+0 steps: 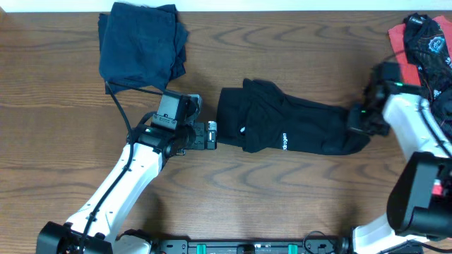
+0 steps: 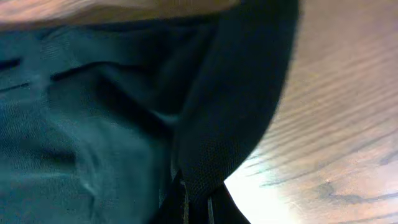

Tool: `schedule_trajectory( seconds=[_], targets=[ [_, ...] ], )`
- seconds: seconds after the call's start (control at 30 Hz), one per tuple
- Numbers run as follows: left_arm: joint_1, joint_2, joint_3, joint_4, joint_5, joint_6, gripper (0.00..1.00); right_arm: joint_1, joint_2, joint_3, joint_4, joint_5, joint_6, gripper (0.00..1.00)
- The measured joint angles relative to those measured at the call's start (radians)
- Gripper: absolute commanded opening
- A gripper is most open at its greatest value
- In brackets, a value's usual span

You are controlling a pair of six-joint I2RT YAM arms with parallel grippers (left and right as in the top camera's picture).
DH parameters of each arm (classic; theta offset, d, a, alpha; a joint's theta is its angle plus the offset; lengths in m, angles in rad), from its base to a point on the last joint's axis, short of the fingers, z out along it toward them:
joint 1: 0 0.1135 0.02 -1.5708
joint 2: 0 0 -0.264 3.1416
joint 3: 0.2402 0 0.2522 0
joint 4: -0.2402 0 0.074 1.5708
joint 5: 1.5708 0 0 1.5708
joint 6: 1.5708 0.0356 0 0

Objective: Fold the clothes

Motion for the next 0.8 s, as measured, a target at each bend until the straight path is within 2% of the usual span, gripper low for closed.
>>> schedule_trajectory(
  seconds=[0.2,0.4,0.6,0.8],
  targets=[
    [0.0,0.0,0.0,0.0,0.0,0.0,0.98,0.194,0.0,0.001,0.022,0.135,0.012,0.01],
    [0.0,0.0,0.0,0.0,0.0,0.0,0.98,0.332,0.0,0.001,0.046,0.177,0.016,0.01],
    [0.0,0.0,0.0,0.0,0.0,0.0,0.98,0.395,0.0,0.001,0.046,0.18,0.024,0.01],
    [0.0,0.0,0.0,0.0,0.0,0.0,0.98,0.399,0.0,0.001,0.055,0.162,0.027,0.01]
  ],
)
